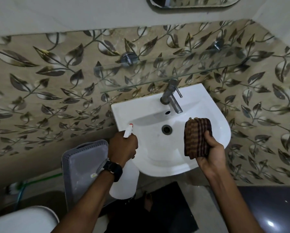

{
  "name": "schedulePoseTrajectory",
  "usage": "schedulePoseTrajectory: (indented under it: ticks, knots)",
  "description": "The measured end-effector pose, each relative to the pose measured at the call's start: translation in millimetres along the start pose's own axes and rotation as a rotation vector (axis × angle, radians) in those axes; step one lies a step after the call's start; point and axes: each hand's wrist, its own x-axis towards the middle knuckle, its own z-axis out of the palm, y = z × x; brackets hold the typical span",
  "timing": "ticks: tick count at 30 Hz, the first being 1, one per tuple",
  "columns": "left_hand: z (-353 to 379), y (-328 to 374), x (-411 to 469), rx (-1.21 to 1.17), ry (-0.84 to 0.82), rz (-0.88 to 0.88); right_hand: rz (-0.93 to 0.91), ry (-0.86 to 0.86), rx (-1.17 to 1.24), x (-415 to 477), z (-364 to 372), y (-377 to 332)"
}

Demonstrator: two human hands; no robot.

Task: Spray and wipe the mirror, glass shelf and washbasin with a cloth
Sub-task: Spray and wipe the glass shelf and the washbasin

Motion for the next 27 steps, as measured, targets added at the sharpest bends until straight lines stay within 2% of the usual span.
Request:
schedulePoseTrajectory:
  ticks: [3, 7, 11, 16, 19, 27]
  knots:
    - [7, 2, 3, -0.018, -0.008, 0.022, -0.002, 0.018, 0.016, 3, -3, -2]
    - [27, 21, 6, -0.051, -0.138, 0.068, -0.006, 0.038, 0.032, 5, -7, -3]
    - [65, 66, 3, 0.051, -0.218, 0.217, -0.030, 0.073, 0.060, 4, -14, -6]
    - [101, 105, 5, 0.247, -0.252, 0.294, -0.072, 0.144, 0.105, -6, -27, -20]
    - [114, 109, 5, 0.279, -0.252, 0.312, -0.094, 0.148, 0.163, -12, -34, -31]
    - [129, 106, 8, 0.245, -0.389, 0.331, -0.169, 0.194, 0.209, -25, -50, -46]
